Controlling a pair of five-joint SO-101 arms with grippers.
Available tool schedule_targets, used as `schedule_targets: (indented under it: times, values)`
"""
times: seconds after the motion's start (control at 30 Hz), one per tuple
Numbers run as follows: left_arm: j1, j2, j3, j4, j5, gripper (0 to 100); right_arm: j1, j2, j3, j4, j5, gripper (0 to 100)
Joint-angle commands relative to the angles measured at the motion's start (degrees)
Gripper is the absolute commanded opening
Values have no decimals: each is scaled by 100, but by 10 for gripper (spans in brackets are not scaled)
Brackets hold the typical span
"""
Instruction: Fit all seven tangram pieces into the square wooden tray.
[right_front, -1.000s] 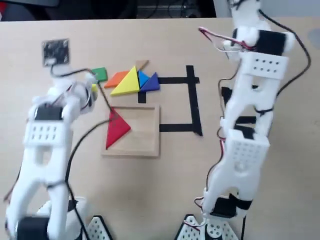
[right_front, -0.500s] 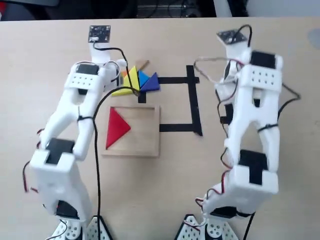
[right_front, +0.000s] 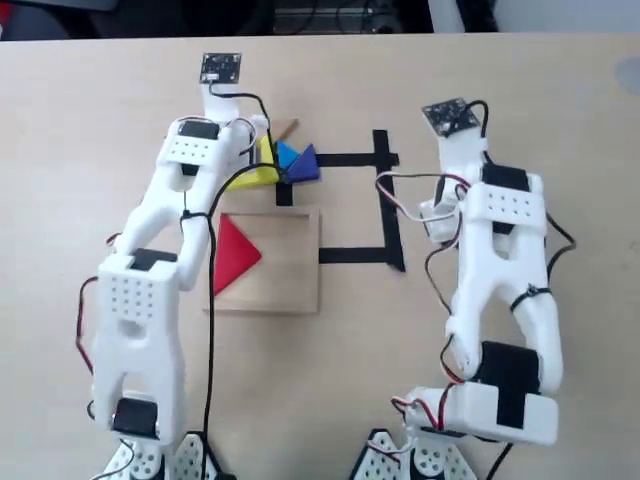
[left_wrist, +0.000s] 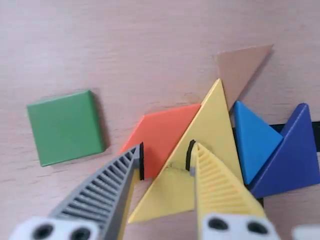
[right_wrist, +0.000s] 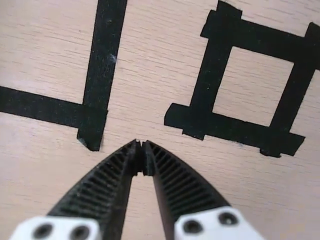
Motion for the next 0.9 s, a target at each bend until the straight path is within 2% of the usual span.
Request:
schedule_targets:
  times: [0.0,0.07,0.23,0.6,0.73,0.87]
  values:
    - [57,-35,-505,229,26,170,53,-268,-4,-132,105,11]
    - [66,-35,-497,290,26,170,53,-268,-4,-132,105,11]
    - [145,-114,-936,1046,-229,169,44,-268,-4,-185,105,11]
    - [119,571,-1244,1037,-993,170,53,-268,365,-571,132,11]
    - [-13,730,-1666,1662,-1178,170,53,-268,338,-571,141,11]
    - [-277,923,-2079,2567,-1785,167,44,-268,330,-580,141,11]
